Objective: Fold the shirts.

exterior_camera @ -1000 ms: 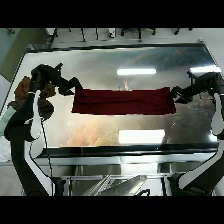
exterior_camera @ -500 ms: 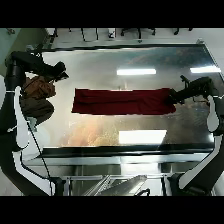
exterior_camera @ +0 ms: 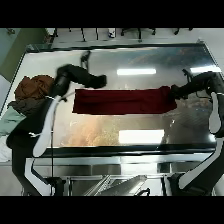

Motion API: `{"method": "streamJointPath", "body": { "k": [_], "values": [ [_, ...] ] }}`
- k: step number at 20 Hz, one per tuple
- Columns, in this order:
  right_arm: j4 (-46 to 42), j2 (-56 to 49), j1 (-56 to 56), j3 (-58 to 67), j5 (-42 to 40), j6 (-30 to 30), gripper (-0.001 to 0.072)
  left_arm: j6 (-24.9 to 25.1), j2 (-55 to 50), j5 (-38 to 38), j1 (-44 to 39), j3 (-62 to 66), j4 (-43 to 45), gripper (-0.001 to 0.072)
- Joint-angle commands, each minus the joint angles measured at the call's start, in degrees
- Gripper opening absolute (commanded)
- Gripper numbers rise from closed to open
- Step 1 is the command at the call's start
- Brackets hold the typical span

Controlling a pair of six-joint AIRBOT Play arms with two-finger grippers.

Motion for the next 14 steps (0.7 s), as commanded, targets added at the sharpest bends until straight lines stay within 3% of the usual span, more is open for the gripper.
{"method": "streamJointPath", "body": {
  "k": [1,8,12,14],
  "values": [
    [1.01,6.54,0.09,2.12,-5.86,1.29,0.0022,0.92,-6.95,-18.10,-10.51,-2.21,0.59,0.0015],
    [1.42,16.85,0.09,9.99,-12.35,1.31,0.0022,-0.70,-23.67,-11.26,-15.10,16.26,0.28,0.0015],
    [2.27,18.12,1.27,10.56,-12.37,1.31,0.0021,-0.98,-24.35,-16.72,-14.75,12.22,-12.39,0.0015],
    [2.56,18.12,1.79,10.56,-12.39,1.36,0.0022,-0.98,-25.09,-16.04,-15.13,12.13,-14.58,0.0015]
  ]
}}
